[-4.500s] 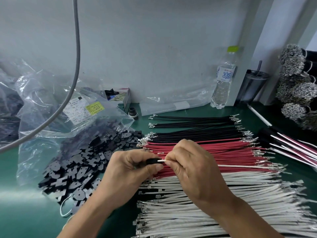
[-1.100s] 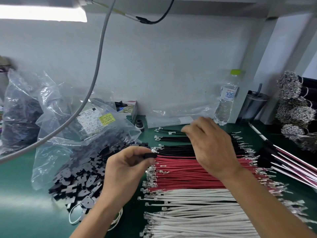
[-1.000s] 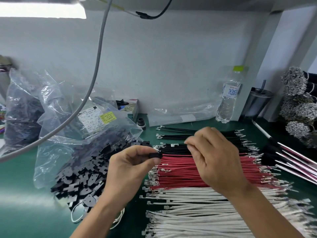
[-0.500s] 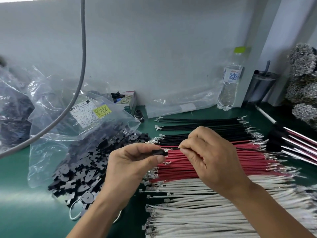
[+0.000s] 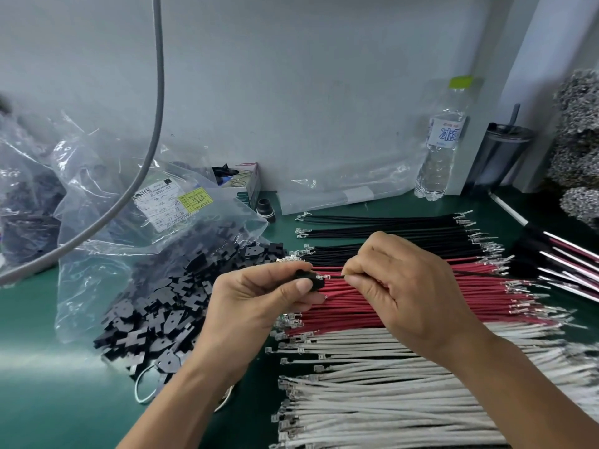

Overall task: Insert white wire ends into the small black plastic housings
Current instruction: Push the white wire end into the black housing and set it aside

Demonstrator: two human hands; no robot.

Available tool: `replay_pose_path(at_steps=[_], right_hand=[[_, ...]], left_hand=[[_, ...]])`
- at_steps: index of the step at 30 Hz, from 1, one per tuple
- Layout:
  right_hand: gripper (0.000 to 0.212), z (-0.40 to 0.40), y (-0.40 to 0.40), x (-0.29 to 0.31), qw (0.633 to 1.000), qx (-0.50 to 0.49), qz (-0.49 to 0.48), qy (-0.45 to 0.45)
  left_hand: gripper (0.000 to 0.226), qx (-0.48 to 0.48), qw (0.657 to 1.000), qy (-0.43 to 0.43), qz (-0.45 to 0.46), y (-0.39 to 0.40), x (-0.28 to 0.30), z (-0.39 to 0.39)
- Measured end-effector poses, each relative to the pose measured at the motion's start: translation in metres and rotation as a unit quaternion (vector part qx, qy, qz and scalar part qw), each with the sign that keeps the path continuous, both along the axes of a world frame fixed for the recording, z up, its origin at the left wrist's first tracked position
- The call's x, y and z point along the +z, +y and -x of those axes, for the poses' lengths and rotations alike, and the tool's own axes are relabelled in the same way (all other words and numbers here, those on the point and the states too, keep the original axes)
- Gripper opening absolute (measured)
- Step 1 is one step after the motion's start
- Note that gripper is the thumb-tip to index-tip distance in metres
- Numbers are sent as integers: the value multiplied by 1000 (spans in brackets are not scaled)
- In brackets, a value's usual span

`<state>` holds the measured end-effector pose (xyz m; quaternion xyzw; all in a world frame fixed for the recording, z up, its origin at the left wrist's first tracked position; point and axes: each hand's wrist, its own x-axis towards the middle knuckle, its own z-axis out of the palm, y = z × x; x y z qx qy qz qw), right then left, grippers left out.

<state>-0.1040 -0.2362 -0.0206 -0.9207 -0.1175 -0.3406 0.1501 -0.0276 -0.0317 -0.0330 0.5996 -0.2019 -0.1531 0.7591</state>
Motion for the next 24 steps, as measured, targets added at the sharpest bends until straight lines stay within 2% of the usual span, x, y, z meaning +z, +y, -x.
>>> replay_pose_path(at_steps=[8, 14, 21, 24], right_hand=[[15, 2, 5, 5, 1000, 3, -6, 24], [15, 1, 3, 5, 992, 20, -89, 92], [8, -2, 0, -2, 983, 19, -114, 142], [10, -2, 1, -2, 988, 17, -101, 119]], left_hand=[[27, 1, 1000, -9, -4, 1, 0, -2], [28, -11, 1000, 2, -12, 2, -1, -3], [23, 16, 994, -78, -73, 1, -5, 0], [22, 26, 992, -92, -87, 0, -6, 0]])
